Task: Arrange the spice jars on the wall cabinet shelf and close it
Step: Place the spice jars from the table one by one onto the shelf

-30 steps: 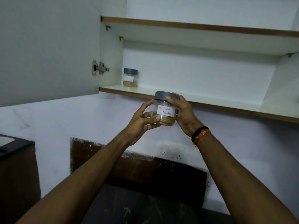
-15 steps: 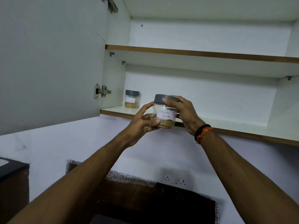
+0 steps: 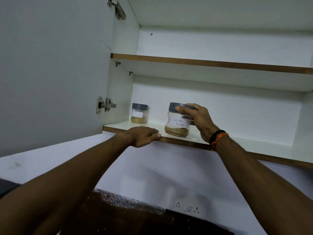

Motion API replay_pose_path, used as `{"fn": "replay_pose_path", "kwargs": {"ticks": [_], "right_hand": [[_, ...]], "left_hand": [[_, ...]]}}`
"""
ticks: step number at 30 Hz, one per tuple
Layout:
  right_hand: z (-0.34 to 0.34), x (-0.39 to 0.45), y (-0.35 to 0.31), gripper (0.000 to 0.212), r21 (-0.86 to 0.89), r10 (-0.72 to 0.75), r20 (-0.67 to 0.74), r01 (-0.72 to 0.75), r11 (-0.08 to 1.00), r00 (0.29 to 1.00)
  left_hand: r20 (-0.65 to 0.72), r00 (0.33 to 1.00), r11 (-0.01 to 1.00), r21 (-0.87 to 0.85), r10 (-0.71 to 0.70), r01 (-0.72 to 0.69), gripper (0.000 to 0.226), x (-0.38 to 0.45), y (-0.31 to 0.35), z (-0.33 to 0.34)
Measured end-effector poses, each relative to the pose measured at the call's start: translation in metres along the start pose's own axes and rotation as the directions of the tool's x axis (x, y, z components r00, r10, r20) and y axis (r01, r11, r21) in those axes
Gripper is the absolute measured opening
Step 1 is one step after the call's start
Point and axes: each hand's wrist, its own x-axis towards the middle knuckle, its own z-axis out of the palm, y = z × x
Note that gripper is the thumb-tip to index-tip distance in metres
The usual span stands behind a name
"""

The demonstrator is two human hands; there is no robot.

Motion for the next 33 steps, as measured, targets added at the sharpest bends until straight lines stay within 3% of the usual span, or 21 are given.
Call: {"fn": "replay_pose_path", "kwargs": {"ticks": [3, 7, 10, 16, 23, 33], "right_hand": [[0.003, 0.020, 0.006, 0.044, -0.034, -0.004, -0.010, 0.004, 0.999, 1.000], [0.008, 0.054, 0.015, 0.048, -0.102, -0.002, 0.002, 0.002, 0.995, 1.000], [0.016, 0.082, 0.025, 0.053, -0.152, 0.025, 0.012, -0.023, 0.988, 1.000], [0.046, 0.135, 0.044, 0.039, -0.273, 0.051, 0.047, -0.036, 0.961, 0.998], [0.077, 0.170, 0.072, 0.041, -0.362, 0.148, 0.135, -0.090, 0.928, 0.980], [0.088, 0.197, 0.095, 0.046, -0.450, 0.110, 0.125, -0.042, 0.892, 0.986]], "left_hand": [[0.066, 0.998, 0.994, 0.110, -0.014, 0.007, 0.072, 0.019, -0.007, -0.001], [0.136, 0.990, 0.988, 0.148, 0.024, -0.044, 0.078, 0.032, -0.019, -0.004], [0.080, 0.995, 0.987, 0.150, 0.054, -0.065, 0.081, 0.033, -0.025, 0.001], [-0.050, 0.992, 0.969, 0.227, 0.113, -0.099, 0.079, 0.031, -0.028, 0.004], [-0.121, 0.976, 0.958, 0.246, 0.181, -0.147, 0.073, 0.034, -0.033, 0.007], [-0.161, 0.963, 0.947, 0.275, 0.216, -0.166, 0.071, 0.037, -0.035, 0.009]]}}
